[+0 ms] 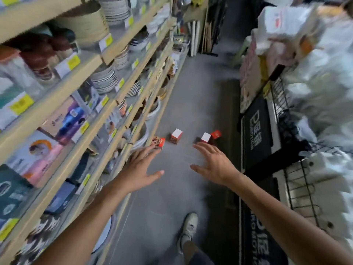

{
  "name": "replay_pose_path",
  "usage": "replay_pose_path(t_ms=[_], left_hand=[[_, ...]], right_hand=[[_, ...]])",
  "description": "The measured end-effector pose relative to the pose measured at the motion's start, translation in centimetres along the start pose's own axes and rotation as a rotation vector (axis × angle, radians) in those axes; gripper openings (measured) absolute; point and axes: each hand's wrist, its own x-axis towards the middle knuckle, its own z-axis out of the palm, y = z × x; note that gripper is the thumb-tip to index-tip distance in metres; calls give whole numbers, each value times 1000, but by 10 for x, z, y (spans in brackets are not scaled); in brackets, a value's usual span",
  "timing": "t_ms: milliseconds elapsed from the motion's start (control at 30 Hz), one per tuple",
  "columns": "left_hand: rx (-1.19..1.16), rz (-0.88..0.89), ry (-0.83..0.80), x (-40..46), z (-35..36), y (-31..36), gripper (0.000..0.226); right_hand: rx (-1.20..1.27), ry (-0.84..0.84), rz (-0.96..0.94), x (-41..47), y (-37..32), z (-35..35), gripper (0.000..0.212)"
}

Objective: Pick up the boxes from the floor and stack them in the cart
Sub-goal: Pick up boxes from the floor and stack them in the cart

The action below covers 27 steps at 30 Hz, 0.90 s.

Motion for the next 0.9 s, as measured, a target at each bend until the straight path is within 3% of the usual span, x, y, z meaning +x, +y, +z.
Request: replay_pose_path(t_ms=[400, 633, 900], left_hand=[[13, -65, -124, 206, 30, 30, 89], [5, -36, -132, 285, 26, 29, 83], [-35, -51, -168, 386, 20, -21, 84]], right_hand=[[124, -86, 89, 120, 156, -39, 81], [140, -123, 114, 178, 203, -59, 79], [74, -133, 127, 274, 236, -76, 83]])
